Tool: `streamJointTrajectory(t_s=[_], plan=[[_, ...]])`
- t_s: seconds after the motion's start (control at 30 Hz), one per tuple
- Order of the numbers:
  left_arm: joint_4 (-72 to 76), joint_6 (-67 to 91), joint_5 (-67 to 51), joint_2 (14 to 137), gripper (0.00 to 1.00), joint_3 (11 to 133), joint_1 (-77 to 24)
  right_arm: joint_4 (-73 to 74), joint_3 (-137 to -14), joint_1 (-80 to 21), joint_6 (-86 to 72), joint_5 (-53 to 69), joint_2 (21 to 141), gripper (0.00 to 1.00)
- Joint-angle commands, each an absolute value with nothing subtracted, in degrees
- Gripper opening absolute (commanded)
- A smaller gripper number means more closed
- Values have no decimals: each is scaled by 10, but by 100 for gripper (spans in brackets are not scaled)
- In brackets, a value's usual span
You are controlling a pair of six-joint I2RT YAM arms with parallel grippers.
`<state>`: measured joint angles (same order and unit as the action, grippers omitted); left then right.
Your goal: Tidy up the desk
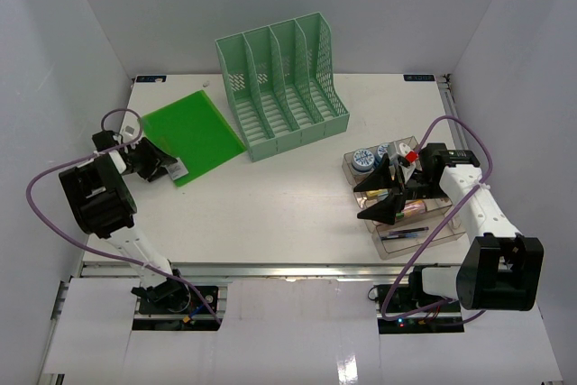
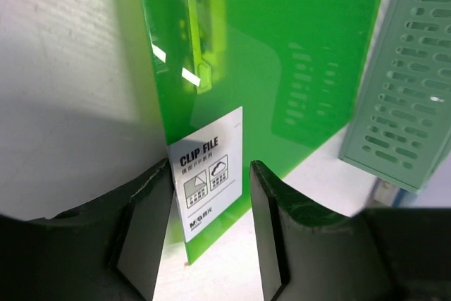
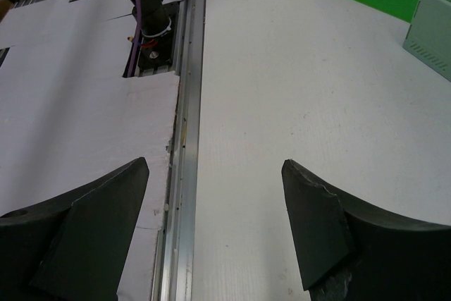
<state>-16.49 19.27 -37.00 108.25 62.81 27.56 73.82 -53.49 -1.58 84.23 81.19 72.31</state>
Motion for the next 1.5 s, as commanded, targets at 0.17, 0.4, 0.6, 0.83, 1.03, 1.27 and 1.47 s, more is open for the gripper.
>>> streamJointTrajectory(t_s=[0.17, 0.4, 0.6, 0.83, 1.03, 1.27, 1.47], plan=[[-133, 233, -443, 1063, 25, 563, 311, 751, -548, -18, 847, 831, 717, 83], [-121, 230, -470, 1052, 0, 538, 321, 751, -545, -17, 850, 830, 723, 82], [-168, 223, -472, 1010, 0, 534, 324, 749, -536, -50, 869, 818, 727, 82], [-207, 237, -477, 897, 0, 507, 324, 642, -583, -216, 745, 735, 763, 80], [-218, 249, -500, 865, 0, 503, 325, 233, -565, -406, 467, 446, 747, 84], [-225, 247, -524, 879, 0, 503, 326, -179, -514, -583, 407, 142, 808, 90], [-229, 247, -537, 879, 0, 500, 326, -311, -588, -648, 420, 34, 972, 90]])
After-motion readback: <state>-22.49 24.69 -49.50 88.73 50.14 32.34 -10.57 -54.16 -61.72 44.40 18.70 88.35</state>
